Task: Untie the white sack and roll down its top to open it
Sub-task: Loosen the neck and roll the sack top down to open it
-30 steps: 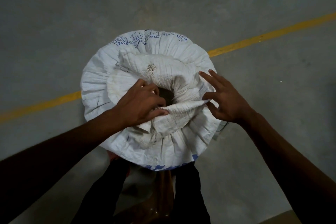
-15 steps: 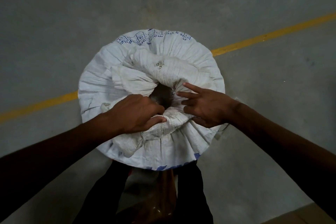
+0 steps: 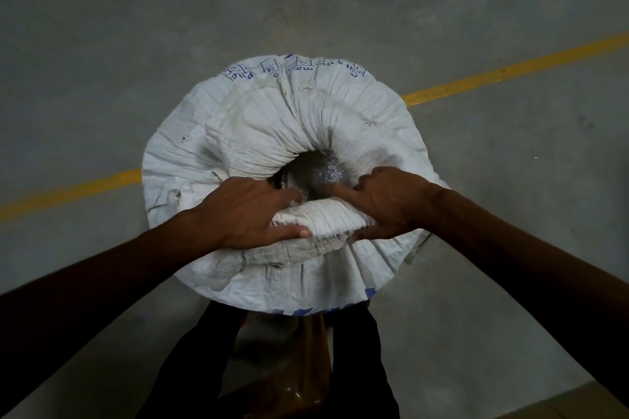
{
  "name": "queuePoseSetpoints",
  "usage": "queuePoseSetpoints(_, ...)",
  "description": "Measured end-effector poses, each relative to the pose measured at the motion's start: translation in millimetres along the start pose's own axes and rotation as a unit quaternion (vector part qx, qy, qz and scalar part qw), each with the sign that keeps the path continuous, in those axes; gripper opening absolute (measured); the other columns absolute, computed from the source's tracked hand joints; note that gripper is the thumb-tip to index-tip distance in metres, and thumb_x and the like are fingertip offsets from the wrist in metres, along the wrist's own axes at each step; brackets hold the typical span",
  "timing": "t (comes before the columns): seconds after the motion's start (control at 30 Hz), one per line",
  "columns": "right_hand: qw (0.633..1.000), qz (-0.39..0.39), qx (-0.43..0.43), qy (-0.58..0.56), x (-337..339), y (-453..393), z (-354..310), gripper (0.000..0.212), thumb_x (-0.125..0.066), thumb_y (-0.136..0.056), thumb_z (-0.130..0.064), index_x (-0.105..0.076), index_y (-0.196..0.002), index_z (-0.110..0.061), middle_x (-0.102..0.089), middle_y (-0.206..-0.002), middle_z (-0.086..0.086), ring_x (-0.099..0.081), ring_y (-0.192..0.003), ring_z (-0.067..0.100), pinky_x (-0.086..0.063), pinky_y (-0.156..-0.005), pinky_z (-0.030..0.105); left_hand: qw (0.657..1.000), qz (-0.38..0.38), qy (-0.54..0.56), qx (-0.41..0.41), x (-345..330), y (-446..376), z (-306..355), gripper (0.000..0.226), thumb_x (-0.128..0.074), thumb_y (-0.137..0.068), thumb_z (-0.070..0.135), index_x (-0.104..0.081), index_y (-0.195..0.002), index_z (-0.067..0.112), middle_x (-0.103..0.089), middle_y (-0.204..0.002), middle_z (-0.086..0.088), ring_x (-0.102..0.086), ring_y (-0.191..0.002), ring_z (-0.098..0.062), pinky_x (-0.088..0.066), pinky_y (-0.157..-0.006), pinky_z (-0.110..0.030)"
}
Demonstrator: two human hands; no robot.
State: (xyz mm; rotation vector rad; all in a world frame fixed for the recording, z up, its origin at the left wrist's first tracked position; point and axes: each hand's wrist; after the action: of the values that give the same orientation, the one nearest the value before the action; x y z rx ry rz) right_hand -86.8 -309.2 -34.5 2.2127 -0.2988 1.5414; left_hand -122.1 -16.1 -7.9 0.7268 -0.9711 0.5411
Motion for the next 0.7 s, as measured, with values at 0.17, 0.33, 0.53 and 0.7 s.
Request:
queuePoseSetpoints(0.17, 0.996, 0.03, 0.083, 0.022, -3, 5, -5, 0.059, -0.081, -0.075, -0.049, -0.068, -0.121, -0.015, -0.075, -0.079, 0.008, -0.072, -0.09, 0.035, -0.055, -0.085, 0.045, 0.995, -0.044, 0.02, -0.087, -5, 2, -8, 0.076, -0.017, -0.095, 0.083, -0.071, -0.118, 0.035, -0.065, -0.106, 0.011, -0.065, -0.098, -0.011, -0.051, -0.077, -0.033)
queuePoseSetpoints(0.33, 0.995, -0.041, 0.064, -0.071, -1, 7, -15, 0.06, -0.065, -0.092, -0.055, -0.057, -0.137, -0.017, -0.079, -0.098, 0.011, -0.076, -0.093, 0.032, -0.049, -0.111, 0.054, 0.979, -0.086, 0.099, -0.155, -12, 7, -12, 0.059, -0.035, -0.103, 0.075, -0.07, -0.097, 0.027, -0.069, -0.104, 0.012, -0.063, -0.103, -0.011, -0.044, -0.098, -0.034)
queuePoseSetpoints(0.53, 0.969, -0.178, -0.056, -0.165, 8, 8, -32, 0.089, -0.025, -0.08, -0.096, -0.026, -0.156, -0.048, -0.062, -0.145, -0.002, -0.068, -0.116, 0.027, -0.053, -0.093, 0.038, 0.991, -0.049, 0.107, -0.065, -21, 18, -7, 0.063, -0.016, -0.099, 0.081, -0.062, -0.106, 0.039, -0.072, -0.089, 0.007, -0.069, -0.08, -0.014, -0.047, -0.067, -0.035)
queuePoseSetpoints(0.7, 0.919, -0.245, -0.132, -0.281, -2, 9, -38, 0.097, 0.0, -0.073, -0.097, -0.011, -0.159, -0.054, -0.027, -0.171, -0.006, -0.041, -0.149, 0.024, -0.035, -0.12, 0.04, 0.992, -0.058, 0.1, -0.059, -25, 12, -6, 0.078, -0.006, -0.101, 0.077, -0.069, -0.105, 0.033, -0.07, -0.083, 0.003, -0.066, -0.074, -0.014, -0.045, -0.068, -0.034)
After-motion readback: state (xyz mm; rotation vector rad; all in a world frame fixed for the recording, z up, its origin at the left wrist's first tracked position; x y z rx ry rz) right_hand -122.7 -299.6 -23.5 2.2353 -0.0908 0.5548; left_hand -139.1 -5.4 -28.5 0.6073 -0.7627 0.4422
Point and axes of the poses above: each hand's wrist, its own y-axis away from the middle knuckle, its own x-axis out of the back of the hand, z = x × y
